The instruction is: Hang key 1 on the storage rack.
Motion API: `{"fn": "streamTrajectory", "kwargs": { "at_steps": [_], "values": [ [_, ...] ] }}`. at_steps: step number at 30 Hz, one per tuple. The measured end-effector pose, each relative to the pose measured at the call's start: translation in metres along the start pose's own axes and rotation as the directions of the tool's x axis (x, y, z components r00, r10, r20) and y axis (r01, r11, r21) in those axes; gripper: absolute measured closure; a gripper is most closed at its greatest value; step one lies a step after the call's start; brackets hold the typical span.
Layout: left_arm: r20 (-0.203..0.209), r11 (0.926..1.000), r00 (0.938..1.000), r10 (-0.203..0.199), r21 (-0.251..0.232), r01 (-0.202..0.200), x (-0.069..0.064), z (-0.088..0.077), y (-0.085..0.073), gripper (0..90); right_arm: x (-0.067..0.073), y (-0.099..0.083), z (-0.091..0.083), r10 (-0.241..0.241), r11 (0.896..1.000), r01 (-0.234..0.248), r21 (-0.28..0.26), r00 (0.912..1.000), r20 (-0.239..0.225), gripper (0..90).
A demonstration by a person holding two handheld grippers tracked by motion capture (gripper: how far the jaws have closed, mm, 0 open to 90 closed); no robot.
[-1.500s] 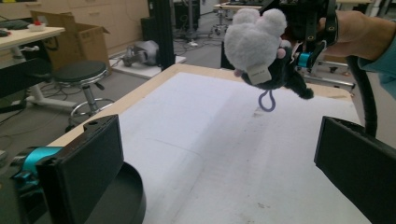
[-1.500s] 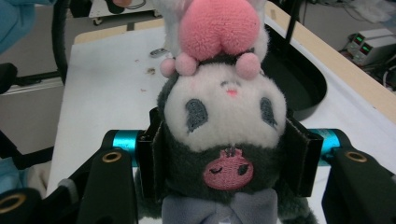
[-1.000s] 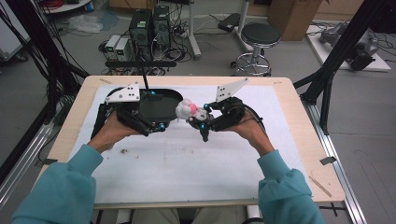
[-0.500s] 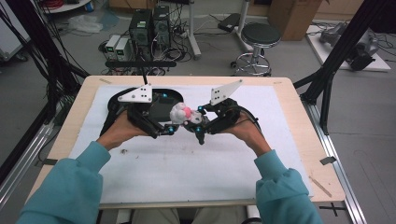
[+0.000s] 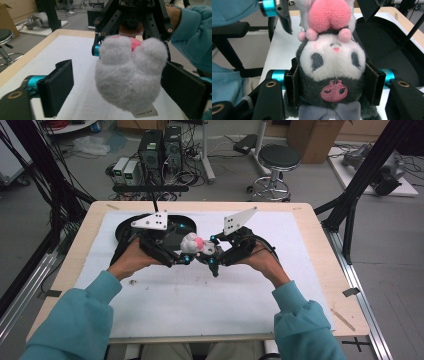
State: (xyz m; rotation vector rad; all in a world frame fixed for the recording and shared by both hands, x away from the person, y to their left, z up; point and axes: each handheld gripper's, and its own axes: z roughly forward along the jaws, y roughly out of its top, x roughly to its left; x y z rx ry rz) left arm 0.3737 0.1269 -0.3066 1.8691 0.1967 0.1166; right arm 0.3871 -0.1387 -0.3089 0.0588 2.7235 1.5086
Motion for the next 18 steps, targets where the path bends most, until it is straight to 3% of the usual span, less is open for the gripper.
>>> {"fn": "streamTrajectory", "kwargs": {
  "at_steps": [7, 15, 18],
  "values": [
    [0.003, 1.0000, 1.0000, -0.003, 0.003, 0.003, 0.0006, -0.0010, -0.0003, 23.1, 0.0001, 0.0001, 0.0009, -0.003, 1.000, 0.003, 0.001, 0.9999, -0.010, 42.7],
    [0.034, 0.9998, 0.9993, -0.015, 0.015, 0.014, 0.0012, -0.0019, -0.0010, 34.3, 0.0003, 0.0003, 0.0021, -0.014, 1.000, 0.014, 0.007, 0.9999, -0.010, 42.6],
    [0.053, 0.9999, 0.9986, 0.002, 0.016, -0.003, -0.0002, -0.0025, -0.0008, 43.9, 0.0000, -0.0001, 0.0020, -0.009, 1.000, 0.009, 0.009, 0.9999, -0.007, 42.6]
  ]
}}
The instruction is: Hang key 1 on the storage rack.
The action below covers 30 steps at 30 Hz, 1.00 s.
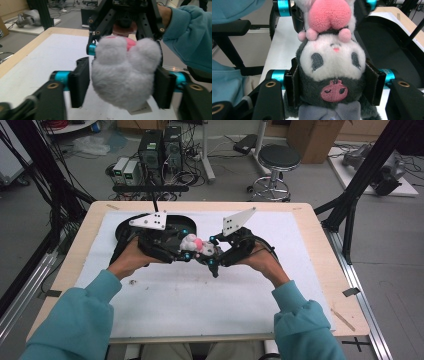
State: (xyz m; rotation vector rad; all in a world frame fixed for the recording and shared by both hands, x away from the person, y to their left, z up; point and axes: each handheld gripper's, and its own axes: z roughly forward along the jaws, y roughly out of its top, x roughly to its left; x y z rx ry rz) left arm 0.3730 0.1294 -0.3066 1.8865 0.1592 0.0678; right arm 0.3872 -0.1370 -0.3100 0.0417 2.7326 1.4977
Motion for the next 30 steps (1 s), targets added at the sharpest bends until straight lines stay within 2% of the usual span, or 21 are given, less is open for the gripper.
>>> {"fn": "streamTrajectory", "kwargs": {
  "at_steps": [1, 5, 7, 10, 14, 16, 18, 19, 20, 22, 24, 25, 30],
  "values": [
    [-0.003, 1.0000, 1.0000, 0.003, -0.003, -0.003, -0.001, 0.000, 0.000, 46.3, 0.000, 0.000, -0.001, 0.012, 1.000, -0.011, 0.007, 0.9999, -0.003, 42.6],
    [0.000, 0.9999, 0.9999, 0.011, -0.008, -0.011, -0.001, 0.000, 0.000, 49.9, -0.001, 0.000, -0.001, 0.001, 1.000, -0.001, -0.006, 1.0000, -0.008, 42.6],
    [-0.013, 0.9997, 0.9996, 0.024, 0.005, -0.024, -0.002, 0.000, 0.001, 51.6, -0.001, -0.001, 0.000, -0.002, 1.000, 0.002, 0.000, 1.0000, -0.003, 42.6],
    [-0.033, 0.9996, 0.9992, 0.024, 0.013, -0.023, -0.005, 0.000, 0.002, 53.9, -0.002, -0.001, 0.001, 0.002, 1.000, -0.002, 0.001, 1.0000, -0.006, 42.1],
    [-0.038, 0.9996, 0.9989, 0.028, 0.008, -0.028, -0.005, -0.002, 0.002, 54.6, -0.002, -0.001, 0.001, 0.001, 1.000, -0.001, -0.011, 1.0000, -0.005, 39.9],
    [-0.043, 0.9996, 0.9987, 0.028, 0.012, -0.027, -0.006, -0.002, 0.003, 54.6, -0.002, -0.001, 0.002, -0.002, 1.000, 0.002, -0.014, 1.0000, -0.005, 36.2],
    [-0.047, 0.9993, 0.9983, 0.033, 0.015, -0.033, -0.007, -0.001, 0.003, 54.5, -0.001, -0.001, 0.004, -0.001, 1.000, 0.001, -0.011, 1.0000, -0.003, 26.1],
    [-0.050, 0.9992, 0.9981, 0.036, 0.020, -0.035, -0.007, -0.001, 0.003, 54.6, -0.001, -0.001, 0.005, 0.018, 1.000, -0.018, -0.011, 0.9998, 0.002, 11.6],
    [-0.050, 0.9991, 0.9981, 0.035, 0.023, -0.034, -0.007, -0.001, 0.002, 54.5, 0.000, -0.002, 0.008, 0.043, 0.999, -0.043, -0.014, 0.9986, 0.032, 1.5],
    [-0.053, 0.9992, 0.9980, 0.035, 0.023, -0.033, -0.007, -0.001, 0.002, 54.6, -0.001, -0.002, 0.009, 0.093, 0.995, -0.092, -0.032, 0.9940, 0.057, 0.5],
    [-0.056, 0.9993, 0.9980, 0.031, 0.020, -0.030, -0.008, -0.002, 0.003, 54.6, -0.001, -0.002, 0.007, 0.121, 0.991, -0.117, -0.060, 0.9907, 0.062, 0.6],
    [-0.060, 0.9990, 0.9974, 0.040, 0.024, -0.038, -0.007, -0.003, 0.003, 54.5, -0.001, -0.002, 0.005, 0.129, 0.990, -0.125, -0.071, 0.9898, 0.060, 0.6],
    [-0.091, 0.9995, 0.9955, 0.026, 0.020, -0.024, -0.006, -0.008, 0.004, 54.5, 0.002, -0.002, -0.001, 0.124, 0.989, -0.116, -0.096, 0.9889, 0.082, 0.6]
  ]
}}
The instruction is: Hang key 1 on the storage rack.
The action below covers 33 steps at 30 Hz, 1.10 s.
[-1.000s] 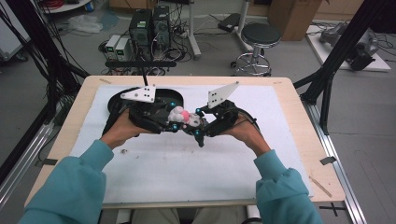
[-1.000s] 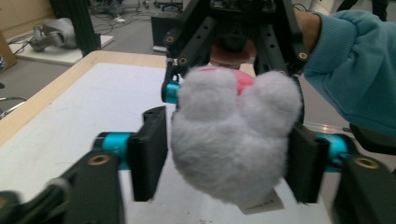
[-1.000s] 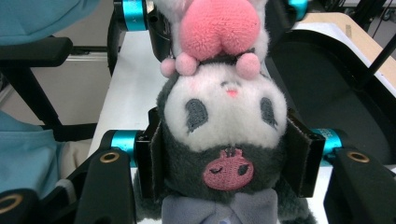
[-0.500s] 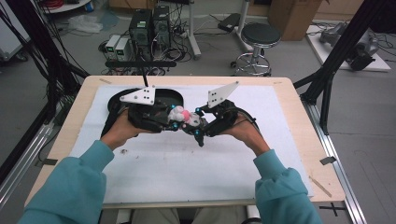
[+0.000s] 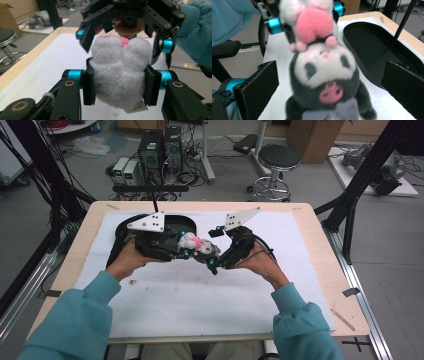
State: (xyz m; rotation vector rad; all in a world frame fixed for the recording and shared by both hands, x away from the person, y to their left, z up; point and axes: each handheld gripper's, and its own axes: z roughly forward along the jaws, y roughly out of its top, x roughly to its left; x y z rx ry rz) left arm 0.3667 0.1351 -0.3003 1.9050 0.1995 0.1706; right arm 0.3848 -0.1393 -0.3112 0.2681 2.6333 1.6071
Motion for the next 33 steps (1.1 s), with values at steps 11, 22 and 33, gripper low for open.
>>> {"fn": "streamTrajectory", "kwargs": {
  "at_steps": [11, 22, 33],
  "values": [
    [-0.123, 0.9994, 0.9919, -0.032, 0.007, 0.033, 0.010, -0.018, 0.001, 54.5, 0.005, -0.020, -0.024, 0.053, 0.993, -0.039, -0.110, 0.9893, 0.136, 0.6],
    [-0.287, 0.9988, 0.9569, -0.048, -0.002, 0.050, 0.025, -0.045, 0.002, 54.5, 0.011, -0.042, -0.058, 0.103, 0.975, -0.047, -0.217, 0.9620, 0.253, 0.6],
    [-0.429, 0.9969, 0.9001, -0.078, -0.027, 0.074, 0.039, -0.066, -0.002, 54.5, 0.013, -0.074, -0.084, 0.183, 0.958, -0.096, -0.270, 0.9297, 0.320, 0.6]
  ]
}}
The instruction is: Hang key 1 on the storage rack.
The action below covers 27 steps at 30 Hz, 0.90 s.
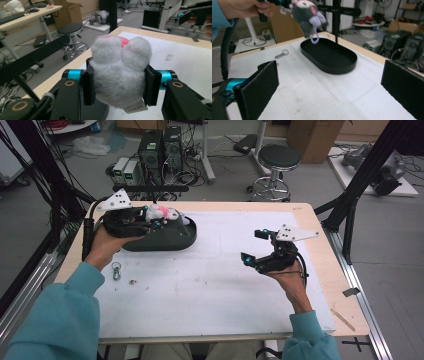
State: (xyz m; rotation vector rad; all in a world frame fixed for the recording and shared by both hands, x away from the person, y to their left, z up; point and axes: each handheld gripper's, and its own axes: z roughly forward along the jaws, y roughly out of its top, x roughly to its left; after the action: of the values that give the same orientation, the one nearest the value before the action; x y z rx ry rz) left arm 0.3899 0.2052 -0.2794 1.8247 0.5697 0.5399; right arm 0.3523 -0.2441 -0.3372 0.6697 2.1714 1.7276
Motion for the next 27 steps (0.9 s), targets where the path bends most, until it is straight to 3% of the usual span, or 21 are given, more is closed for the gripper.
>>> {"fn": "streamTrajectory", "kwargs": {
  "at_steps": [6, 16, 27],
  "values": [
    [-0.071, 0.9996, 0.9971, -0.025, -0.012, 0.024, 0.011, -0.005, 0.001, 54.5, -0.005, -0.013, -0.013, 0.015, 0.999, -0.012, -0.032, 0.9973, 0.073, 0.6],
    [-0.135, 0.9991, 0.9900, -0.040, 0.008, 0.041, 0.025, -0.007, 0.003, 54.4, -0.003, -0.034, -0.028, 0.015, 0.997, -0.002, -0.076, 0.9845, 0.175, 0.6],
    [-0.227, 0.9982, 0.9723, -0.057, 0.003, 0.060, 0.038, -0.011, 0.011, 54.4, 0.002, -0.060, -0.042, 0.031, 0.993, -0.002, -0.115, 0.9681, 0.249, 0.6]
  ]
}}
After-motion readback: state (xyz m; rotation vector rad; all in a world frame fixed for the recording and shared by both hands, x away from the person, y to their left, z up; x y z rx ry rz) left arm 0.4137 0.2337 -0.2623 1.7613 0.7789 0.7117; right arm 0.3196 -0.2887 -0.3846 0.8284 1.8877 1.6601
